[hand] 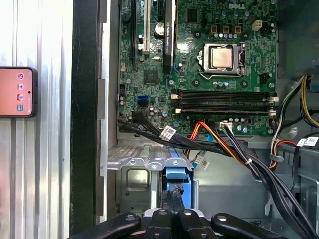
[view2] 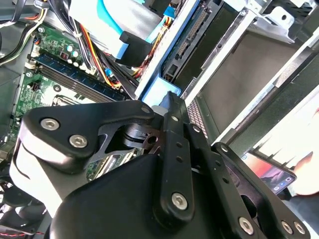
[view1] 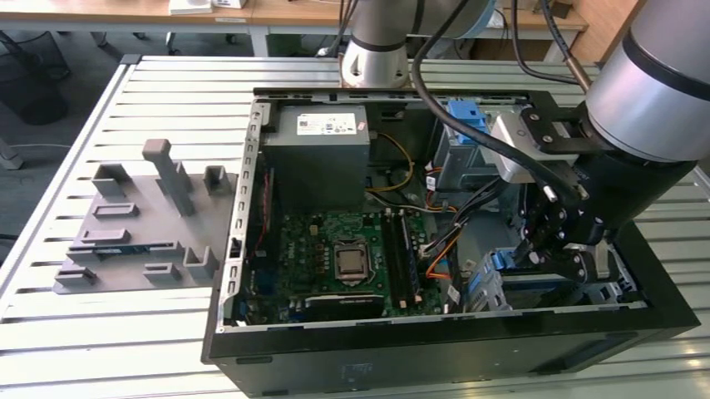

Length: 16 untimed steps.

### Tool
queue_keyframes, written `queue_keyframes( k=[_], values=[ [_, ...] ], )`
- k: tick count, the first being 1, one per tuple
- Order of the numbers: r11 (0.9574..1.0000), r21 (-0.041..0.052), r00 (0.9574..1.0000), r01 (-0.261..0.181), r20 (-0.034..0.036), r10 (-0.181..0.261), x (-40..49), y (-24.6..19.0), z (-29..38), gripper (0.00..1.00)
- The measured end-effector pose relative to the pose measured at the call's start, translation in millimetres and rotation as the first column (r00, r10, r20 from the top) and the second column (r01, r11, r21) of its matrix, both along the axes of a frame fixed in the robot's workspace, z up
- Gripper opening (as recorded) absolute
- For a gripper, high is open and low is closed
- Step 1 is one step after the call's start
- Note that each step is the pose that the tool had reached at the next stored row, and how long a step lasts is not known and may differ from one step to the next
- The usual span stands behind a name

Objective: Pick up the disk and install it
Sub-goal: 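Insert the first disk wire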

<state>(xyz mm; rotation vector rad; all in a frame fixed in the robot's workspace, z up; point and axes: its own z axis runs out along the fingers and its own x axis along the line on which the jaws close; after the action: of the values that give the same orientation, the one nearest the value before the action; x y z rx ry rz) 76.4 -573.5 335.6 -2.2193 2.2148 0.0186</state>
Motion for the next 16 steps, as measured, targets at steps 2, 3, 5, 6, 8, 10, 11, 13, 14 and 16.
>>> queue_keyframes(
  k=[2,3,5,6,8,10,11,13,14,16],
  values=[
    [1.0,0.0,1.0,0.0,0.0,0.0,0.0,0.0,0.0,0.11],
    [1.0,0.0,1.0,0.0,0.0,0.0,0.0,0.0,0.1,0.11],
    [1.0,0.0,1.0,0.0,0.0,0.0,0.0,0.0,0.1,0.11],
    [1.0,0.0,1.0,0.0,0.0,0.0,0.1,0.0,0.1,0.11],
    [1.0,-0.0003,1.0,0.0,-0.0001,0.0,1.6,0.0,0.3,0.11],
    [1.0,-0.0002,1.0,0.0,0.0,0.0,5.1,0.0,0.1,0.11],
    [1.0,0.0,1.0,0.0,0.0,0.0,7.7,0.0,0.0,0.11],
    [1.0,0.0001,1.0,0.0,0.0,0.0,14.2,0.0,-0.1,0.11],
    [1.0,0.0,1.0,0.0,0.0,0.0,17.3,0.0,-0.1,0.11],
    [1.0,0.0,1.0,0.0,0.0,0.0,24.3,0.0,-0.1,0.11]
  ],
)
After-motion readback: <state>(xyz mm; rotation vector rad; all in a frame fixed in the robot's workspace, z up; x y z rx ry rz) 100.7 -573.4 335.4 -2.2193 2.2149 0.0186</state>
